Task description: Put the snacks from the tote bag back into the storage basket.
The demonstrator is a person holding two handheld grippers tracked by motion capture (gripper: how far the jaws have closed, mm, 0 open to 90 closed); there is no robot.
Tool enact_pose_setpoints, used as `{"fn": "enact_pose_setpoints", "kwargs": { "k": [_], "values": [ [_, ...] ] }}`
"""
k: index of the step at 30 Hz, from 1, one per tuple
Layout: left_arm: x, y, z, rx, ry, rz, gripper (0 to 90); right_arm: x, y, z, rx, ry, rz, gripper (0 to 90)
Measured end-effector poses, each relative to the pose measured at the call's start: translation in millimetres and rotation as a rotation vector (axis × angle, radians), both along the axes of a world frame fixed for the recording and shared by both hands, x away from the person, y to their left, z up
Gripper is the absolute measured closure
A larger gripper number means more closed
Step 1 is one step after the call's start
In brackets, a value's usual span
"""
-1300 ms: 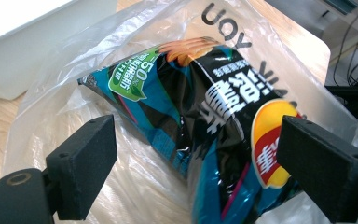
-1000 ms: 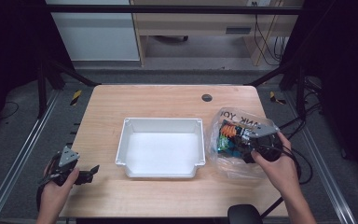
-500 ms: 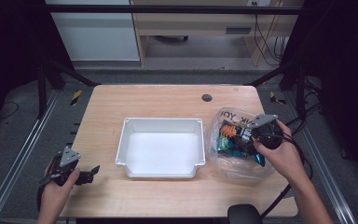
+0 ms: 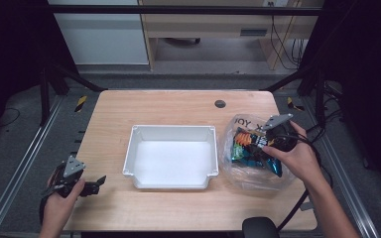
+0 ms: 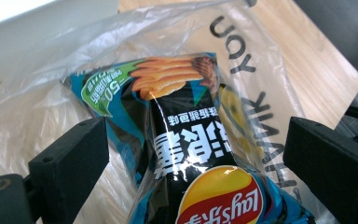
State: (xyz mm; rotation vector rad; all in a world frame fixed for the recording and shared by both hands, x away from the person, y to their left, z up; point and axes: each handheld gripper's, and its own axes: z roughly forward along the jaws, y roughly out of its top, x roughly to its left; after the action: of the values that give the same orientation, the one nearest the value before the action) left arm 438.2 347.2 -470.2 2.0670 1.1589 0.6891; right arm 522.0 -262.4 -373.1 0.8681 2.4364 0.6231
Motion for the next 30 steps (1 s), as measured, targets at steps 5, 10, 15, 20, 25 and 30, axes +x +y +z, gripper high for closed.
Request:
{"fn": "enact_pose_setpoints", "kwargs": {
  "k": [5, 10, 15, 20, 25, 30],
  "values": [
    [0.1, -0.3, -0.1, 0.001, 0.001, -0.002, 3.1, 5.2, 2.1, -3.2, -0.021, 0.027, 0.012, 7.2],
    [0.7, -0.9, -0.6, 0.003, 0.003, -0.003, 3.1, 7.7, 5.1, -4.1, -0.014, 0.045, 0.028, 7.4],
    [0.2, -1.2, -0.3, 0.004, 0.003, -0.007, 3.1, 11.0, 4.9, -6.0, -0.021, 0.051, 0.022, 7.5],
    [0.7, -0.9, -0.4, 0.001, 0.003, -0.005, 3.1, 14.1, 4.5, -8.5, -0.019, 0.057, 0.025, 7.9],
    [0.7, -0.1, 0.0, -0.002, 0.001, -0.003, 3.1, 15.2, 5.9, -9.9, -0.027, 0.062, 0.025, 7.7],
    [0.8, -0.8, -0.1, 0.0, 0.003, -0.006, 3.1, 15.2, 6.3, -10.7, -0.028, 0.063, 0.027, 9.9]
  ]
}}
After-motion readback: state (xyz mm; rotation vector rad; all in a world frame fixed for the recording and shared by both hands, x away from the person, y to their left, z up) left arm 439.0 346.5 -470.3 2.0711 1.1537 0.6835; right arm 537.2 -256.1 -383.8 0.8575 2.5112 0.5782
